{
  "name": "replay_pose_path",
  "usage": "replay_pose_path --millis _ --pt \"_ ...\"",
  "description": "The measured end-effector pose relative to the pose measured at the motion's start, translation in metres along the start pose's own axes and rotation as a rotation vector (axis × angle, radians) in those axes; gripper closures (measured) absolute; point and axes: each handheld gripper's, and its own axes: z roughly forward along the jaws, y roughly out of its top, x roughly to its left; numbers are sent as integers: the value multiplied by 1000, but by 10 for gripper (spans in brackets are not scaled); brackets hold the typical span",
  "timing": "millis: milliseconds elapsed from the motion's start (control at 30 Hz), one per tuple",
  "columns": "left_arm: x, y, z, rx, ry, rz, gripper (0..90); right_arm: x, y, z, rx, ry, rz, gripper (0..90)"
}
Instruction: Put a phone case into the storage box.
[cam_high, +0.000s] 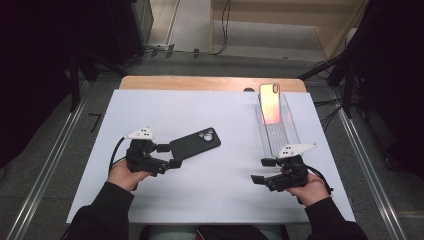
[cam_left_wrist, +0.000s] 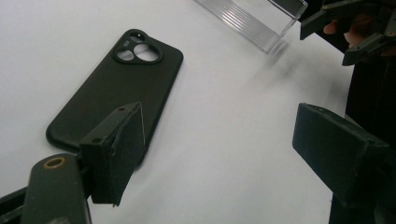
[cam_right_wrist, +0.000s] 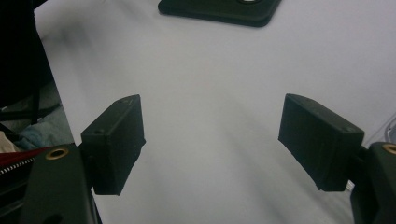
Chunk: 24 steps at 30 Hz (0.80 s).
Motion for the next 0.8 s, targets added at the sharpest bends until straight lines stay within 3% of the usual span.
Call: replay_pose_path --millis 267,800 --pt "8 20 12 0 19 47 174 -2 -1 0 -5 3 10 206" --pt "33 54 36 22 -38 113 177 1 -2 -1 -13 19 13 206"
